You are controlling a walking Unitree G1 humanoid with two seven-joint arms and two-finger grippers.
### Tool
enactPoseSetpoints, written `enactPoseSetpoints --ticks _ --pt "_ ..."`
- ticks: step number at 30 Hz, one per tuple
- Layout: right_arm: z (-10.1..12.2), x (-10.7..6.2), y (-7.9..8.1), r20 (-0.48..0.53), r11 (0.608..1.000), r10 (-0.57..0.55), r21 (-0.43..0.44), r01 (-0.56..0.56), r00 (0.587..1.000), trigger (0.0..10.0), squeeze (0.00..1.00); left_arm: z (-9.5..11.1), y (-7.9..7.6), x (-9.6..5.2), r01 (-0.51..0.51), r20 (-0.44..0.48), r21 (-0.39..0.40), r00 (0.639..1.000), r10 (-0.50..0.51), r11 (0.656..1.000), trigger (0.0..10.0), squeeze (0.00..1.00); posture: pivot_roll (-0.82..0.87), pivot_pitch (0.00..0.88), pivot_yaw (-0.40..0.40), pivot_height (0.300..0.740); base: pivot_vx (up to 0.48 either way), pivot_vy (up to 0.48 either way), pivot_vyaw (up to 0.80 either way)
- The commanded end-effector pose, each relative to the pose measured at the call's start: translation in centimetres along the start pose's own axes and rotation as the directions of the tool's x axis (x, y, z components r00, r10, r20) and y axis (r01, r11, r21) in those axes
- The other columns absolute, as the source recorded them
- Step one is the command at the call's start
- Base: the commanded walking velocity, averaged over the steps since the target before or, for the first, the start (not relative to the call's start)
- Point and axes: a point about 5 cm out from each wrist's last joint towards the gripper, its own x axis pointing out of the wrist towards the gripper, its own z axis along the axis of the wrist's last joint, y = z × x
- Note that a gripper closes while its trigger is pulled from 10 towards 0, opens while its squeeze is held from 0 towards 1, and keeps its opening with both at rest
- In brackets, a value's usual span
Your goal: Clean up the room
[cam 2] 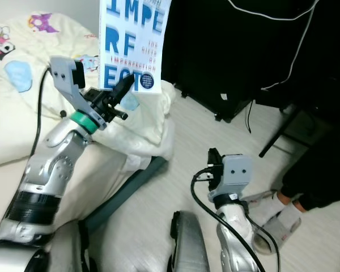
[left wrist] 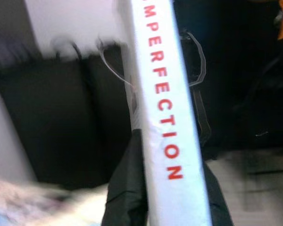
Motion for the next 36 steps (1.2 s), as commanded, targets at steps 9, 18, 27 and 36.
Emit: enactPoseSetpoints --ticks 9,18,27,36 --pt "-0.2 -0.9 1.5 -0.021 0.998 0.044 0.053 -0.043 0.999 10.0 0.00 -7.3 -3.1 -8.9 0.167 -0.431 0.119 0.897 -0.100 0.979 10.0 0.00 0.00 0.158 -0.018 0.571 0.000 0.000 0.00" --pt "-0.2 -0.6 1.1 -0.033 1.000 0.025 0.020 -0.024 0.999 10.0 0.00 -7.1 -1.7 -9.0 -0.183 -0.499 -0.122 0.861 0.099 0.976 10.0 0.00 0.01 0.147 -0.013 0.601 0.000 0.000 0.00" --pt "-0.2 -0.5 1.0 -0.037 0.999 0.030 0.023 -0.029 0.999 10.0 0.00 -5.5 -1.8 -7.9 -0.158 -0.434 -0.107 0.895 0.097 0.982 10.0 0.00 0.01 0.141 -0.018 0.641 0.000 0.000 0.00" --pt "-0.4 -0.5 0.9 -0.041 1.000 0.020 0.023 -0.019 0.999 10.0 0.00 -5.6 -2.4 -7.8 -0.103 -0.432 -0.079 0.900 0.059 0.992 10.0 0.00 0.01 0.140 -0.015 0.681 0.000 0.000 0.00"
